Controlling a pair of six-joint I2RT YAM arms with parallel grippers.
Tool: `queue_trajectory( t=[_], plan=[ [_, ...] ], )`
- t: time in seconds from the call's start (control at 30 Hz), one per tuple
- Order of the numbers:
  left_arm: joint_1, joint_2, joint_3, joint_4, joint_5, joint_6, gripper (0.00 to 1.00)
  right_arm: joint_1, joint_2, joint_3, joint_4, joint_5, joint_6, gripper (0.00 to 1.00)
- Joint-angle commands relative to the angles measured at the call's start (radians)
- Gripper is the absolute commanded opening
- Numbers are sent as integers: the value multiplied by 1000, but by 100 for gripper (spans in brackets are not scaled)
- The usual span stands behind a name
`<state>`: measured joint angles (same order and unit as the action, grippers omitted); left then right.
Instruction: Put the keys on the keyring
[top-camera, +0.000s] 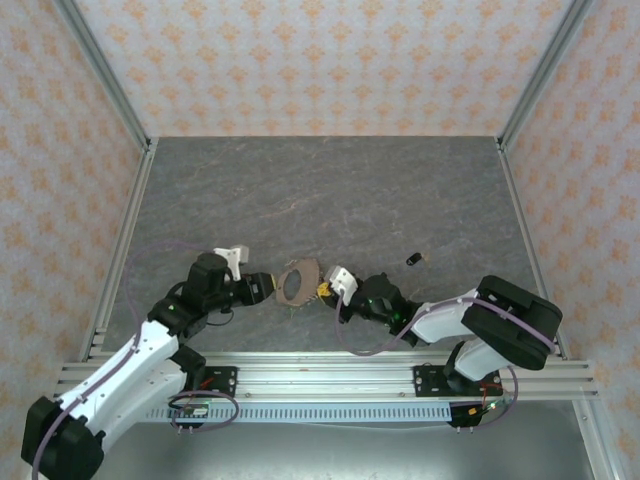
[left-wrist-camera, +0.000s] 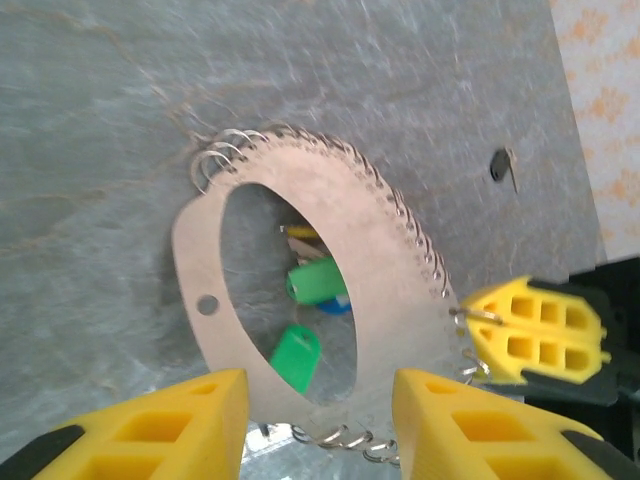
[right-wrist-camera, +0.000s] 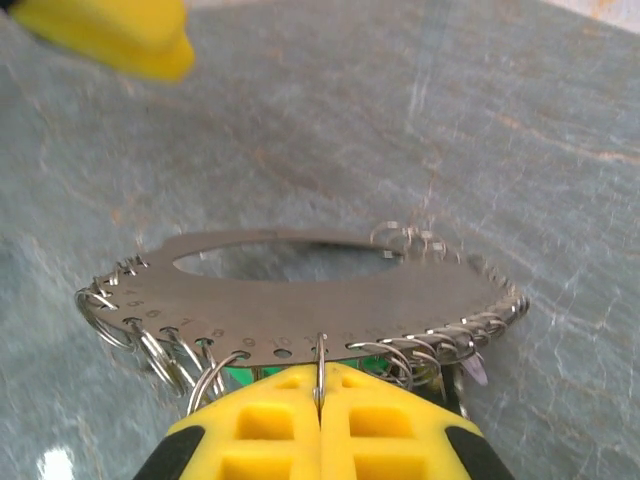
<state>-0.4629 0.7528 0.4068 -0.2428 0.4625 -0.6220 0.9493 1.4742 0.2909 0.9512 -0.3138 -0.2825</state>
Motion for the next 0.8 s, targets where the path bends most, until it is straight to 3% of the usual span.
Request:
queue_trajectory(
  t=[0.0, 0.17, 0.43, 0.63, 0.77],
  plan=[
    [-71, 73, 72, 54, -33, 37, 39, -19, 2, -3, 185, -122, 70, 0],
    [-129, 204, 118, 125, -78, 31, 34, -25, 24, 19, 224, -141, 57, 0],
    [-151, 366, 137, 149, -46, 15, 20, -27, 119, 28, 290, -75, 94, 0],
    [-164, 416, 111, 187, -20, -7, 16, -26, 203, 25, 450, -67, 185, 0],
    [-164, 407, 117, 171, 0, 3, 16, -26, 217, 44, 450, -49, 195, 0]
  ],
)
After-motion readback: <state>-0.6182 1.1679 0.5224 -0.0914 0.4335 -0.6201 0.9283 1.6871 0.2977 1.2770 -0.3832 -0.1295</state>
